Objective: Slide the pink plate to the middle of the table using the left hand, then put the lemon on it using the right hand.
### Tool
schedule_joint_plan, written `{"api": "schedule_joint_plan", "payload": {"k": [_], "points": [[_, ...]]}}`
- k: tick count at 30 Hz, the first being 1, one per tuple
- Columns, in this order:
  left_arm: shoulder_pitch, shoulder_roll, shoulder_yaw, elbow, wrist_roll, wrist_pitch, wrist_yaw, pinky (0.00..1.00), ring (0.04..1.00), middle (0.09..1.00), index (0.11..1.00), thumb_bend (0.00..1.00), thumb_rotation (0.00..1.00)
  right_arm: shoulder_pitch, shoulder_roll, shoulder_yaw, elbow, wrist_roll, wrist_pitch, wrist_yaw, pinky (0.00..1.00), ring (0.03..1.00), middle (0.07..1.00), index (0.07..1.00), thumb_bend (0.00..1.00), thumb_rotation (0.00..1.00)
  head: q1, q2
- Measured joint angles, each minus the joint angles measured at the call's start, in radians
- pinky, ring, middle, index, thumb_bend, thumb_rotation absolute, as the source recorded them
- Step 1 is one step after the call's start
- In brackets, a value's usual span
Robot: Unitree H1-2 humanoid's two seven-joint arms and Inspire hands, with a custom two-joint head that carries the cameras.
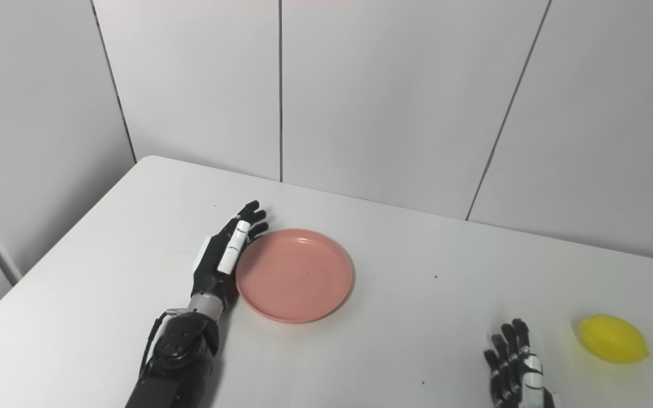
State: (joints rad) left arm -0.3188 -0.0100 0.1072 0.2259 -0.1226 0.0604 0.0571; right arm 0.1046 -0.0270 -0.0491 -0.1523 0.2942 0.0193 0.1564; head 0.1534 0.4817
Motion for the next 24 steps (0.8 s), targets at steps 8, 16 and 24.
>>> {"api": "schedule_joint_plan", "payload": {"k": [8, 16, 24], "points": [[0.006, -0.006, -0.04, -0.002, 0.032, 0.0, -0.002, 0.81, 0.831, 0.838, 0.852, 0.79, 0.78, 0.0, 0.008, 0.0, 0.0, -0.002, -0.001, 0.0, 1.0, 1.0, 1.0, 1.0, 0.63, 0.93, -0.011, 0.006], [0.014, -0.009, -0.05, -0.009, 0.033, 0.0, -0.009, 0.81, 0.828, 0.844, 0.868, 0.78, 0.79, 0.0, 0.015, 0.005, 0.0, -0.015, -0.001, -0.001, 1.0, 1.0, 1.0, 1.0, 0.64, 0.93, -0.038, 0.02], [0.025, -0.01, -0.07, -0.019, 0.033, 0.0, -0.029, 0.84, 0.828, 0.842, 0.856, 0.8, 0.77, 0.0, 0.03, 0.008, -0.001, -0.029, -0.002, -0.011, 1.0, 1.0, 1.0, 1.0, 0.64, 0.9, -0.063, 0.031]]}}
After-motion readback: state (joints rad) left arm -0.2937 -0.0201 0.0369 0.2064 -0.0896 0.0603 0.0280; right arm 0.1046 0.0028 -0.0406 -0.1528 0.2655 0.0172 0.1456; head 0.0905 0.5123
